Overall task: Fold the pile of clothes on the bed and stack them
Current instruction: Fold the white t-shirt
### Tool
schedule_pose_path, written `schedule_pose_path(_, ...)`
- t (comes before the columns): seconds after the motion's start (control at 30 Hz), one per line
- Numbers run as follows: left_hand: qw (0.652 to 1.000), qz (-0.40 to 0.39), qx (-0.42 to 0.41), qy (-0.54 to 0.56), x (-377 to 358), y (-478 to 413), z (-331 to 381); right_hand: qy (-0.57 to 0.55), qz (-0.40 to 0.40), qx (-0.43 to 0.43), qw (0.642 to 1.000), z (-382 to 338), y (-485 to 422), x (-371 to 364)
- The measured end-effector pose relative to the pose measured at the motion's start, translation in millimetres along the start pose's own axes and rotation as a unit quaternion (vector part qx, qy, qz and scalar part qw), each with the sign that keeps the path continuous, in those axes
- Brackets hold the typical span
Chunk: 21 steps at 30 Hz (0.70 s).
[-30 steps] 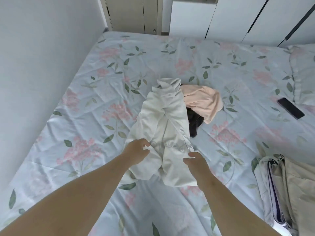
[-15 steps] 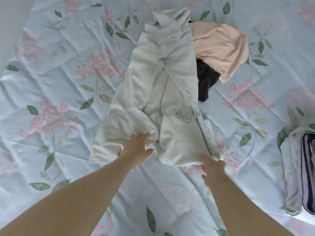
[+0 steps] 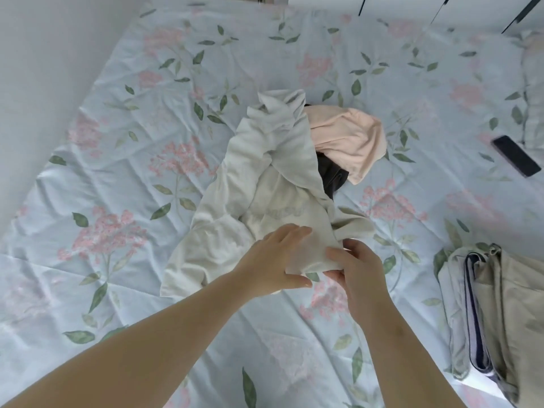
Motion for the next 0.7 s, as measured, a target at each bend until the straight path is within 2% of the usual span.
schedule_pose_path(0.17, 0.994, 0.102, 0.021, 0.037, 83.4, 15.4, 49.5, 0.006, -0.047, 0.061, 0.997, -64.4, 60.5, -0.4)
schedule_pose_path(0.27, 0.982, 0.142, 0.062, 0.105, 129.7, 37.8, 66.6, -0.011, -0.082, 0.085, 0.993, -93.0, 99.2, 2.5)
schedule_pose_path(0.37, 0.948, 0.198, 0.121, 0.217, 171.8, 64.1, 79.3, -0.02, -0.118, 0.117, 0.986, -115.2, 135.1, 6.3)
schedule_pose_path(0.5, 0.896, 0.237, 0.114, 0.358, 213.3, 94.2, 103.8, -0.003, -0.14, 0.15, 0.979, -128.0, 176.4, 7.4)
schedule_pose_path(0.63, 0.851, 0.293, 0.11, 0.421, 235.9, 117.1, 115.1, -0.004, -0.186, 0.159, 0.97, -126.1, 208.3, -0.2)
schedule_pose_path(0.7, 0.837, 0.308, 0.118, 0.436, 238.4, 126.1, 115.7, 0.008, -0.183, 0.172, 0.968, -125.2, 216.0, -2.7)
Point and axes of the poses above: each hand's wrist, its own y-axis away from the middle knuckle, its own x-axis out of the back of the hand, z = x × y, the point moved 6 cm from there along -y, towards the middle knuckle, and after that the axes turned 14 degrees about z, right-handed, at the moved point
